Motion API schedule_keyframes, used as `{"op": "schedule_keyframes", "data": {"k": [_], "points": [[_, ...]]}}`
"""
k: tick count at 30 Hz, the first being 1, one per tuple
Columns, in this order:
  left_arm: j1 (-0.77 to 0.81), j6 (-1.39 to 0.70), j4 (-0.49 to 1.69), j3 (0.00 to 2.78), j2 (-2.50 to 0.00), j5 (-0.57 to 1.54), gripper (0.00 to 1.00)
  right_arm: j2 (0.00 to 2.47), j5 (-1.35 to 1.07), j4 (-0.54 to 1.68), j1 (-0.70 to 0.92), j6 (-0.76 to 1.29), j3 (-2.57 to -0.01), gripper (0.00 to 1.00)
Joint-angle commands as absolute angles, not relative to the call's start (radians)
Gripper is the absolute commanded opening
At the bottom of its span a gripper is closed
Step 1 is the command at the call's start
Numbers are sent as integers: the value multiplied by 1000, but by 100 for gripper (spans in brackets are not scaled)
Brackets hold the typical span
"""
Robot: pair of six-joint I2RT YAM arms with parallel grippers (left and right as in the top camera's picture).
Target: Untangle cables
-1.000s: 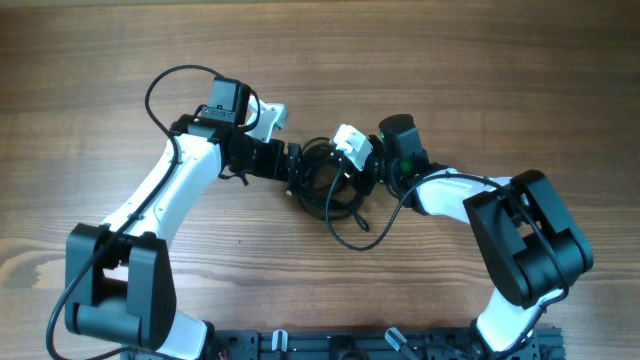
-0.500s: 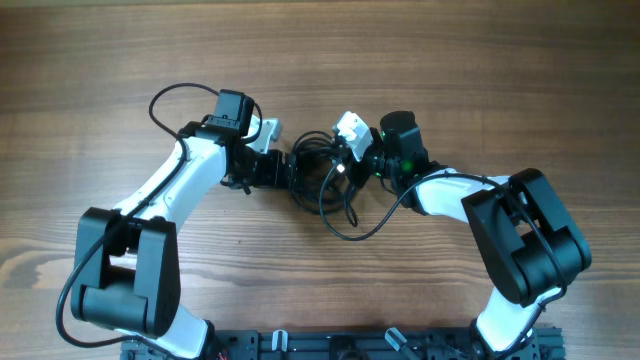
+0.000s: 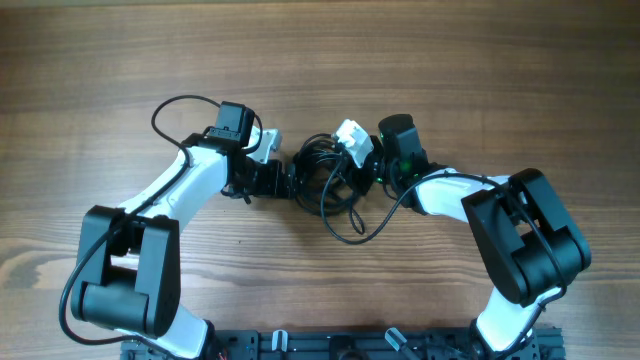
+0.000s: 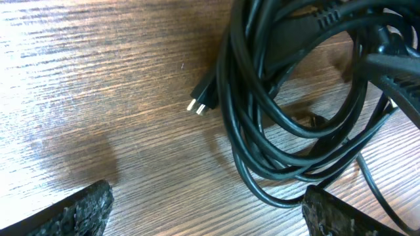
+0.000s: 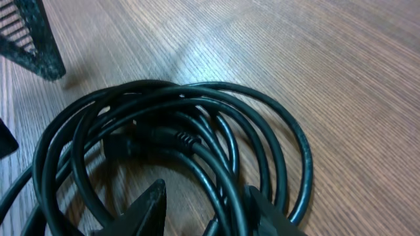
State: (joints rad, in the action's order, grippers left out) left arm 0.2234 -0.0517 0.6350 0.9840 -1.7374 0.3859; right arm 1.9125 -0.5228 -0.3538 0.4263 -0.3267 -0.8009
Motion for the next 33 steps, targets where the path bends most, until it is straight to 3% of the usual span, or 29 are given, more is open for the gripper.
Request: {"op": "schedule_keyframes", "data": {"k": [1,9,12,33], "points": [[228,-62,614,973,-1749,377,95,1928,-509,-323,428,-398,-800,35],[233,-99,548,973,-1749,381,95,1928,-518,-276,428,-417,-800,9],[249,-114,531,973,-1749,381,95,1928,-538,-277,428,-416,-800,5],[284,-113,476,907,-1749,338,97,1926,-631,-527,426,-126,-800,4]]}}
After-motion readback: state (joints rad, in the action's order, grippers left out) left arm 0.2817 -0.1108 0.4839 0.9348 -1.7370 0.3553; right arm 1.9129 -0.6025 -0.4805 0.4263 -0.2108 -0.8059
